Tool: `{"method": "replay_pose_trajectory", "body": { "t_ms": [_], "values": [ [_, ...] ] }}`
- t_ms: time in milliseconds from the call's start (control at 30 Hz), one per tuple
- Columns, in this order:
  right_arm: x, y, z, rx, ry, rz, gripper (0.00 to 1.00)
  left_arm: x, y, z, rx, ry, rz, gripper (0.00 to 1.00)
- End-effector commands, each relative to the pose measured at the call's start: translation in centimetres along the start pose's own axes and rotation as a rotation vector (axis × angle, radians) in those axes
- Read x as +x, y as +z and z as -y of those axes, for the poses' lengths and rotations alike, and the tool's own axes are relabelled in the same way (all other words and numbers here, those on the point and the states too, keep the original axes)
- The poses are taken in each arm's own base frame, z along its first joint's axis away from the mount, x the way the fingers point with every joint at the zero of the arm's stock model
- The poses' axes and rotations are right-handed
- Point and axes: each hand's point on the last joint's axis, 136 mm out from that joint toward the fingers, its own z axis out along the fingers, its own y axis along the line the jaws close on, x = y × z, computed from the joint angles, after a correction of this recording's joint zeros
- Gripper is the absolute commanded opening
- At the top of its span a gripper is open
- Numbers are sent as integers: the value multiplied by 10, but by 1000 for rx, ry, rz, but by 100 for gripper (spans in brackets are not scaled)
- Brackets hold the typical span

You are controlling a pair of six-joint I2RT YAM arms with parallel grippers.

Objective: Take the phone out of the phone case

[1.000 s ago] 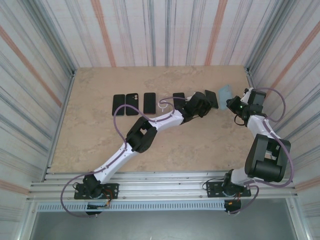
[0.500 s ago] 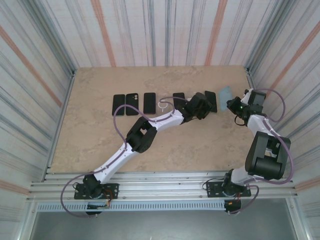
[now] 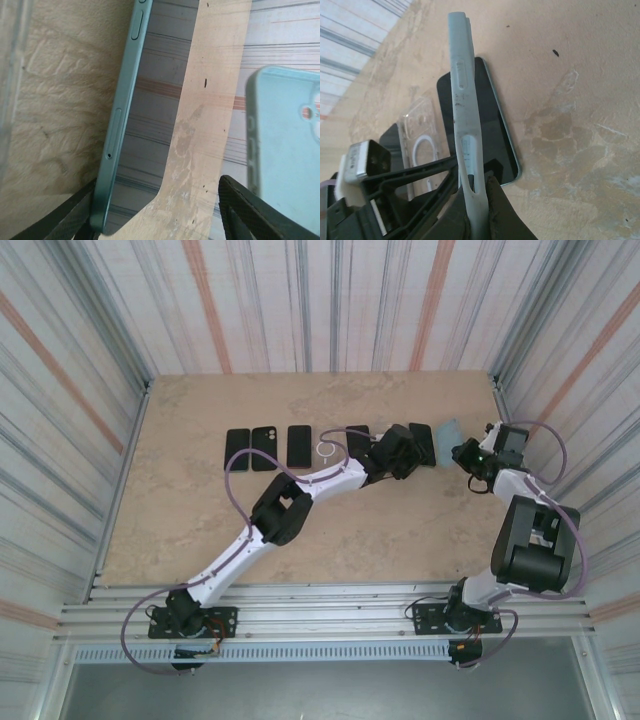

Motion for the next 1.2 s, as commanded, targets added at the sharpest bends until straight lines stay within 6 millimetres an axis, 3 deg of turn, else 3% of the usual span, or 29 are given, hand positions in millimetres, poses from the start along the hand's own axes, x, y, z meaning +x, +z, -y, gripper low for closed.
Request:
{"method": "replay_pose_trajectory", "body": {
  "t_ms": [0, 233, 600, 867, 1167],
  "values": [
    [-1, 7, 13, 15, -30, 6, 0, -4, -23, 16, -13, 44, 2, 64],
    [-13, 20, 26, 14, -10, 2, 0, -7, -31, 26, 18, 61, -20, 65],
    [-16, 55, 35, -53, 51, -97, 5, -7, -57, 64, 102, 122, -31, 67],
    [-15, 66, 42, -54, 83, -168, 31, -3, -80, 91, 164, 172, -47, 67],
    [-19, 66, 59, 23, 72, -182, 42, -6, -100, 111, 205, 209, -45, 68]
  ]
}}
